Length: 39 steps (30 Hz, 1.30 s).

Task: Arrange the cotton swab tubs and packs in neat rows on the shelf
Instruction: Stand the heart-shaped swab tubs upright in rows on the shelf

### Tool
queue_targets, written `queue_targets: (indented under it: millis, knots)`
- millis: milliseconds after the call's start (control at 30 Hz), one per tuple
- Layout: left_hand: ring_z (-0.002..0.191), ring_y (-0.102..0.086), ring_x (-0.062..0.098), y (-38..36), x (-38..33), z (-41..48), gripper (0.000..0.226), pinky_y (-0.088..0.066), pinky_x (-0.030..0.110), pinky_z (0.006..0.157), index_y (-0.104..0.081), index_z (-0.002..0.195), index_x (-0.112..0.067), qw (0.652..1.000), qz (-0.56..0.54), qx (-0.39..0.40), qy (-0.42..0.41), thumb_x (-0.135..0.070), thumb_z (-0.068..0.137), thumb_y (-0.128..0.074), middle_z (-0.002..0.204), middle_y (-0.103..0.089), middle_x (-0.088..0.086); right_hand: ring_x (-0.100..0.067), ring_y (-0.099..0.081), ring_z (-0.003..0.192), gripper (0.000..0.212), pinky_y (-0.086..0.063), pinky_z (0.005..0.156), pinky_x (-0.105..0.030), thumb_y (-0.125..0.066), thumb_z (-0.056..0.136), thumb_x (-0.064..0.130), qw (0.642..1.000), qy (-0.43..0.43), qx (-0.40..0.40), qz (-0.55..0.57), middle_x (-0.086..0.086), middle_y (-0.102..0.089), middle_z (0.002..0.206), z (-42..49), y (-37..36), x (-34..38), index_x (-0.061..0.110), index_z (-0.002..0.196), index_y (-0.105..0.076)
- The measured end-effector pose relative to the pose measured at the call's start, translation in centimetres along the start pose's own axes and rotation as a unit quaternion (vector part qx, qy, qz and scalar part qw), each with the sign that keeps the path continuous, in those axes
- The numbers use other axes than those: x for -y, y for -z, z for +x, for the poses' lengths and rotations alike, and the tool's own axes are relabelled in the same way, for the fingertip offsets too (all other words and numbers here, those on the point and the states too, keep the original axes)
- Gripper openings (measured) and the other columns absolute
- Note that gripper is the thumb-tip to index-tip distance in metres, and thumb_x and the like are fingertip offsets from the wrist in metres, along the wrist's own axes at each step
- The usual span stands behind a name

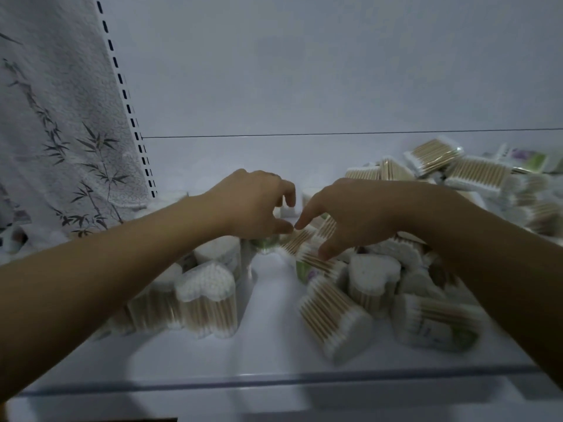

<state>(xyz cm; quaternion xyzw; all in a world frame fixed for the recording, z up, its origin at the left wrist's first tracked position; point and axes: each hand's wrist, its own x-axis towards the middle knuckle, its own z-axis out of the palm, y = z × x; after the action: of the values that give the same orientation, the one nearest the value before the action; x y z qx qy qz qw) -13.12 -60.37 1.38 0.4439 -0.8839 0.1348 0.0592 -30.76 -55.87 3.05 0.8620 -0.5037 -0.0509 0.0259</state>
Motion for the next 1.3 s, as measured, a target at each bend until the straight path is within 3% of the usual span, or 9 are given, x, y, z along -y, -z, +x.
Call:
queue_targets:
  millis: [267,500,633,767,900,1033,1167,1233,1300]
  knots:
    - [0.106,-0.059,0.009,0.5,-5.2,-3.9,0.053,-0.048,0.029,0.091,-0.053,0.127,-0.035,0.996,-0.074,0.039,-0.016,-0.061,0.082,-0.062,0.117,-0.062,-0.017,-0.01,-0.05,0.115,0.052,-0.04,0.099,-0.032,-0.072,0.078,0.052,1.0,-0.009,0.015,-0.018,0.013,-0.057,0.128,-3.3,0.0,0.0,0.039,0.127,-0.06]
    - [0.104,-0.059,0.008,-1.0,-8.6,-6.4,0.055,-0.051,0.035,0.088,-0.057,0.124,-0.032,0.988,-0.154,0.0,0.003,-0.068,0.083,-0.051,0.117,-0.063,-0.014,-0.007,-0.049,0.121,0.072,-0.04,0.1,-0.031,-0.073,0.067,0.065,0.999,-0.028,0.024,0.021,0.016,-0.054,0.135,-7.2,-0.6,-1.2,0.044,0.133,-0.052]
    - [0.106,-0.06,0.008,-1.7,-9.5,-6.7,0.059,-0.051,0.034,0.089,-0.054,0.127,-0.03,0.979,-0.201,0.002,0.024,-0.067,0.081,-0.055,0.117,-0.064,-0.012,-0.012,-0.049,0.12,0.073,-0.043,0.101,-0.037,-0.081,0.069,0.051,0.999,-0.025,0.006,-0.023,0.013,-0.055,0.133,-6.9,-2.3,-1.2,0.045,0.135,-0.05]
    - [0.105,-0.06,0.009,-1.8,-9.4,-6.5,0.058,-0.05,0.035,0.09,-0.055,0.125,-0.029,0.976,-0.216,0.009,0.04,-0.066,0.081,-0.058,0.116,-0.063,-0.01,-0.013,-0.051,0.112,0.058,-0.045,0.094,-0.033,-0.075,0.078,0.044,0.999,-0.011,-0.024,-0.043,0.01,-0.059,0.121,-6.2,-3.3,-1.4,0.04,0.132,-0.055]
    - [0.103,-0.06,0.008,-0.9,-9.3,-6.2,0.052,-0.049,0.034,0.092,-0.058,0.123,-0.027,0.971,-0.234,0.0,0.058,-0.058,0.082,-0.063,0.111,-0.063,-0.013,-0.015,-0.05,0.105,0.051,-0.045,0.089,-0.034,-0.078,0.074,0.039,0.999,-0.01,0.013,-0.044,0.009,-0.053,0.11,-5.8,-2.6,-1.3,0.032,0.12,-0.055]
    - [0.096,-0.061,0.007,-0.4,-8.6,-6.0,0.041,-0.049,0.033,0.089,-0.059,0.115,-0.029,0.968,-0.235,-0.056,0.073,-0.053,0.082,-0.067,0.095,-0.06,-0.018,-0.01,-0.056,0.093,0.045,-0.048,0.08,-0.029,-0.082,0.07,0.029,0.999,-0.022,-0.003,0.031,0.015,-0.059,0.099,-5.6,-0.7,-1.9,0.031,0.108,-0.057]
    - [0.091,-0.063,0.004,0.9,-7.0,-5.8,0.038,-0.051,0.028,0.083,-0.058,0.115,-0.028,0.955,-0.261,-0.109,0.09,-0.05,0.085,-0.064,0.096,-0.065,-0.014,-0.009,-0.062,0.082,0.046,-0.043,0.067,-0.022,-0.078,0.075,0.027,0.994,-0.035,-0.031,0.099,0.014,-0.064,0.092,-5.3,2.5,-2.7,0.04,0.116,-0.06]
    - [0.085,-0.062,0.001,1.7,-6.1,-5.6,0.037,-0.048,0.025,0.078,-0.058,0.115,-0.028,0.95,-0.261,-0.131,0.109,-0.049,0.086,-0.064,0.088,-0.065,-0.014,-0.009,-0.065,0.075,0.037,-0.046,0.062,-0.02,-0.078,0.077,0.027,0.985,-0.05,-0.076,0.148,0.007,-0.069,0.091,-4.7,3.7,-2.7,0.034,0.111,-0.066]
    - [0.08,-0.06,0.0,2.2,-5.1,-5.5,0.036,-0.045,0.024,0.074,-0.057,0.117,-0.027,0.943,-0.262,-0.157,0.132,-0.046,0.087,-0.065,0.081,-0.065,-0.014,-0.016,-0.07,0.072,0.031,-0.057,0.063,-0.028,-0.079,0.077,0.025,0.968,-0.072,-0.127,0.204,-0.002,-0.071,0.091,-3.4,4.1,-2.1,0.02,0.105,-0.067]
